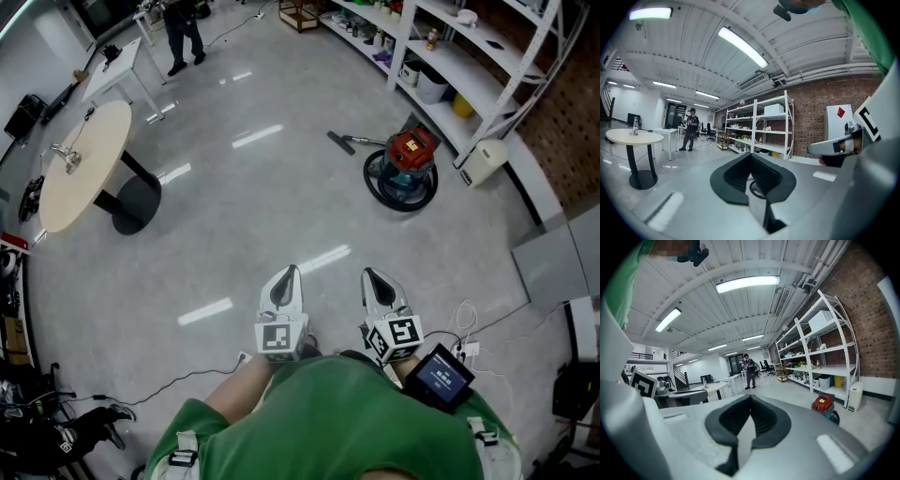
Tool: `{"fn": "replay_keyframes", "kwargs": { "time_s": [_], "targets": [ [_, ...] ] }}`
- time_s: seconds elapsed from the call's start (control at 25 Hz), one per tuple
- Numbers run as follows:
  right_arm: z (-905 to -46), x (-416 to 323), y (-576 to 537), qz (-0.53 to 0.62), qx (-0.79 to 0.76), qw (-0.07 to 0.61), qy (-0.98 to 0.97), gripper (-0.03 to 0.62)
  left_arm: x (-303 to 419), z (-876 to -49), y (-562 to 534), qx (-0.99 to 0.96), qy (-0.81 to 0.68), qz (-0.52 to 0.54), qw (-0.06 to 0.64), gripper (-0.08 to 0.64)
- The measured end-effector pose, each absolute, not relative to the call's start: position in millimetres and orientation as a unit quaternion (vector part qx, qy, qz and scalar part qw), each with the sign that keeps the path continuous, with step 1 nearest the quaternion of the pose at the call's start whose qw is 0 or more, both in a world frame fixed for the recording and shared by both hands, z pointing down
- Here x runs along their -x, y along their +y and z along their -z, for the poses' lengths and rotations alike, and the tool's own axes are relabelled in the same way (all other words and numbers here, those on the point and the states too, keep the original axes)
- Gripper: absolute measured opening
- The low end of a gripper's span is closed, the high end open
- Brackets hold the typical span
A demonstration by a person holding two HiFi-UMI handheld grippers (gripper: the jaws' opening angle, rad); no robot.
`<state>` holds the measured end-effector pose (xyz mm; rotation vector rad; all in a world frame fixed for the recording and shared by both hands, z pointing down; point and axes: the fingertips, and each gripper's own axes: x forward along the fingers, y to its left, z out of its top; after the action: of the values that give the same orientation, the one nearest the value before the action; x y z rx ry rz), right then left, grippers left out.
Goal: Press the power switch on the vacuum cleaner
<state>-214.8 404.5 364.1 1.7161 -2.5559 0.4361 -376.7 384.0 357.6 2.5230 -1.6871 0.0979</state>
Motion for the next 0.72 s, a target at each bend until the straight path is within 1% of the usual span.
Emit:
{"fn": "replay_keyframes", "kwargs": {
  "time_s": [0.48,0.72],
  "targets": [
    [-363.9,265.7,331.6,-0.139,-0.592,0.033,-0.793,0.000,433.6,-366.6,303.7,-0.850,-0.523,-0.023,0.064,0.008],
    [-362.5,260.5,310.7,-0.127,-0.614,0.034,-0.779,0.000,426.6,-365.2,278.9,-0.862,-0.503,-0.016,0.064,0.008]
  ]
}}
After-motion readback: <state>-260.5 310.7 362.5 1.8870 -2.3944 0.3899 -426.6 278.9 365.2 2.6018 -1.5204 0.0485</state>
